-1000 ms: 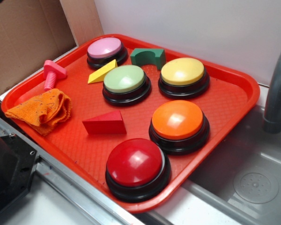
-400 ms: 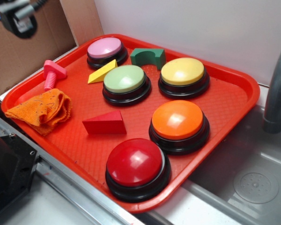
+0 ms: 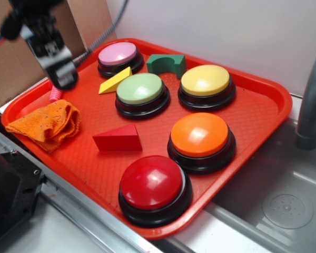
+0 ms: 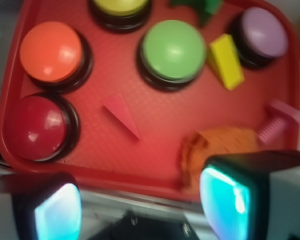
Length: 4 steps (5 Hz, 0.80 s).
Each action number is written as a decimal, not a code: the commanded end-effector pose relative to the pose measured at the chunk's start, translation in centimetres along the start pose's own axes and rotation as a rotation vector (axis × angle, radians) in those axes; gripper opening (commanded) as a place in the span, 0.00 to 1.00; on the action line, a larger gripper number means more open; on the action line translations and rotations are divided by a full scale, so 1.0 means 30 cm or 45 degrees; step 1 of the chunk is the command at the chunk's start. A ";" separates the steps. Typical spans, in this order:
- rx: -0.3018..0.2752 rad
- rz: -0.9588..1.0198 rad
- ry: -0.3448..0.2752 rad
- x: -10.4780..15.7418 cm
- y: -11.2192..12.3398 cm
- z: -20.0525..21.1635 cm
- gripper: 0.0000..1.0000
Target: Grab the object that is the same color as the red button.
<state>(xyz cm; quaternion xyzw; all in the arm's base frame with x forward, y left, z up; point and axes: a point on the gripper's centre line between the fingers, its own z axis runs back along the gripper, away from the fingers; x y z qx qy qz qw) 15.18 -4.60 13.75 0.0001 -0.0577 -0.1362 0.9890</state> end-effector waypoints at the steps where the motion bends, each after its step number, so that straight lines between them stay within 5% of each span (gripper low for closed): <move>1: -0.006 -0.046 0.010 0.046 0.024 -0.159 1.00; 4: 0.006 -0.032 0.188 0.064 0.025 -0.361 1.00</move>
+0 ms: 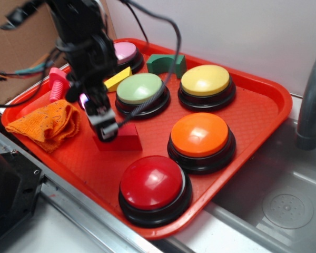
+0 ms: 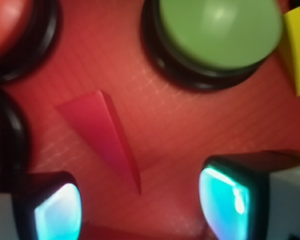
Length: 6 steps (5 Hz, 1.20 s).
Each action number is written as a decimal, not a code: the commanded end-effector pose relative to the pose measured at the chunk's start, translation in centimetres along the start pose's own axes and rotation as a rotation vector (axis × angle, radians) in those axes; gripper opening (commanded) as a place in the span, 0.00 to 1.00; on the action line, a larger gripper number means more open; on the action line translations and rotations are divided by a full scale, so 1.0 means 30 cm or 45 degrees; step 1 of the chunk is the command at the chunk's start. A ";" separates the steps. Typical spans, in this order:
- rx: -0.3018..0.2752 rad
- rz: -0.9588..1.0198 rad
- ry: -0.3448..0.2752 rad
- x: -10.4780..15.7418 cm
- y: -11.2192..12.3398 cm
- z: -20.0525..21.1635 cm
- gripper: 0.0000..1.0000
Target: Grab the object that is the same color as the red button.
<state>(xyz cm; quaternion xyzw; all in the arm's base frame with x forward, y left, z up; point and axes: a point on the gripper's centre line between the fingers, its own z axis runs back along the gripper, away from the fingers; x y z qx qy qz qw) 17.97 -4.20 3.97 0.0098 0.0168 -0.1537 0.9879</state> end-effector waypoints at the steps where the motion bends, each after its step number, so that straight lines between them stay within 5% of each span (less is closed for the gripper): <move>1: 0.018 0.014 0.034 0.027 -0.007 -0.066 1.00; 3: 0.020 0.053 0.015 0.027 0.005 -0.083 0.00; 6: 0.012 0.132 -0.009 -0.003 0.032 0.091 0.00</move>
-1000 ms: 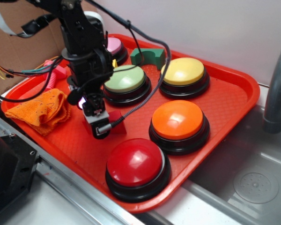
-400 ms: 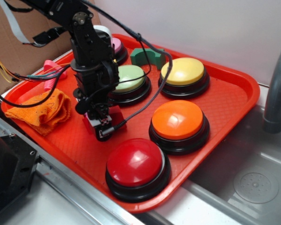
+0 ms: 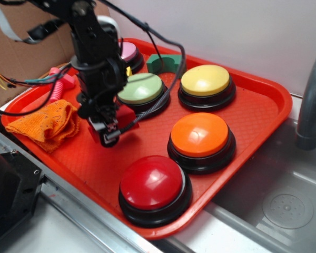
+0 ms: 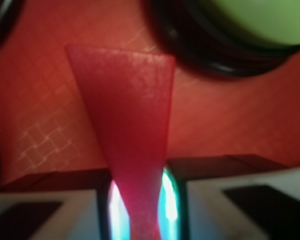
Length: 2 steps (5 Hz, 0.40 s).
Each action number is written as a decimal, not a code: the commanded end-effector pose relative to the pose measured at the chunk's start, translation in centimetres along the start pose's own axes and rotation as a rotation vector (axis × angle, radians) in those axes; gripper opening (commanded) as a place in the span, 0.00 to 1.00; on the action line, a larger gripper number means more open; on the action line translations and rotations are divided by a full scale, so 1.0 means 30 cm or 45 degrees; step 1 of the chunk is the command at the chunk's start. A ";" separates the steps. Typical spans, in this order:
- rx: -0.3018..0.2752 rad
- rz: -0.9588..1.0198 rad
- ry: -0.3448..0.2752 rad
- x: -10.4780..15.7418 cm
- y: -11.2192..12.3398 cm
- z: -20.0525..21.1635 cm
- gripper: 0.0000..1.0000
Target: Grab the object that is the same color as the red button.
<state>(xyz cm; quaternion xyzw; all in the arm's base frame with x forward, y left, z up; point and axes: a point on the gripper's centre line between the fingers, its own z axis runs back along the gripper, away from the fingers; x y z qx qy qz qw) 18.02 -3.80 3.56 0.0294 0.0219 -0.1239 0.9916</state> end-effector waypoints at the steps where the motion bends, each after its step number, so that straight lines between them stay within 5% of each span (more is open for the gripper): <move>1: -0.009 0.198 0.019 -0.012 0.021 0.232 0.00; 2: -0.074 0.345 0.059 -0.065 0.076 0.377 0.00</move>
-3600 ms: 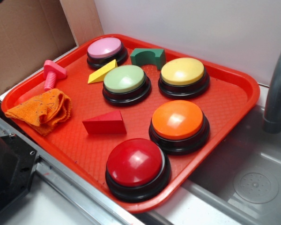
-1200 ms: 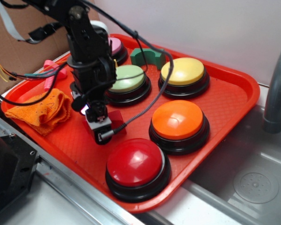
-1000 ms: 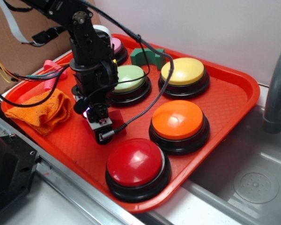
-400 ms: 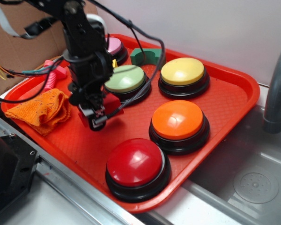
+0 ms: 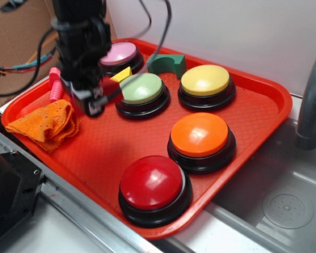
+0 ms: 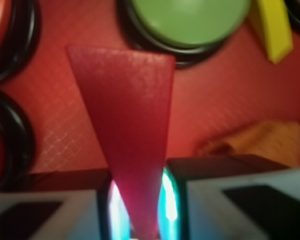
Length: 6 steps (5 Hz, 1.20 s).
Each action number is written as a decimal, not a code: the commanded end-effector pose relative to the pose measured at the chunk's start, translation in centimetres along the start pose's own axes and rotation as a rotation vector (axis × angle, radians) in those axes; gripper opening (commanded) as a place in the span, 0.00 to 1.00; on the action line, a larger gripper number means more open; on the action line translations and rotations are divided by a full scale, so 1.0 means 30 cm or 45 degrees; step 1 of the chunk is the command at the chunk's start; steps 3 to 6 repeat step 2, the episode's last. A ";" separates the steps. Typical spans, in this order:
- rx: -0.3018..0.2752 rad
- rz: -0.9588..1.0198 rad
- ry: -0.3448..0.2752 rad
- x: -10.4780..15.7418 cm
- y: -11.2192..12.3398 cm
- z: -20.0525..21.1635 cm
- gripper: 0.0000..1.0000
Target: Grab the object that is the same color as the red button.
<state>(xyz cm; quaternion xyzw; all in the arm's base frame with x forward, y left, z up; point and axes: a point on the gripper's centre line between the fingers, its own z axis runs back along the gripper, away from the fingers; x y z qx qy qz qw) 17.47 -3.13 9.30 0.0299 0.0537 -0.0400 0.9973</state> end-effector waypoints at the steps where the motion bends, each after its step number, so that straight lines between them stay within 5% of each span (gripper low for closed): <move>1: -0.068 0.192 -0.106 -0.121 0.101 0.287 0.00; 2: -0.027 0.158 -0.158 -0.152 0.096 0.295 0.00; 6: -0.027 0.158 -0.158 -0.152 0.096 0.295 0.00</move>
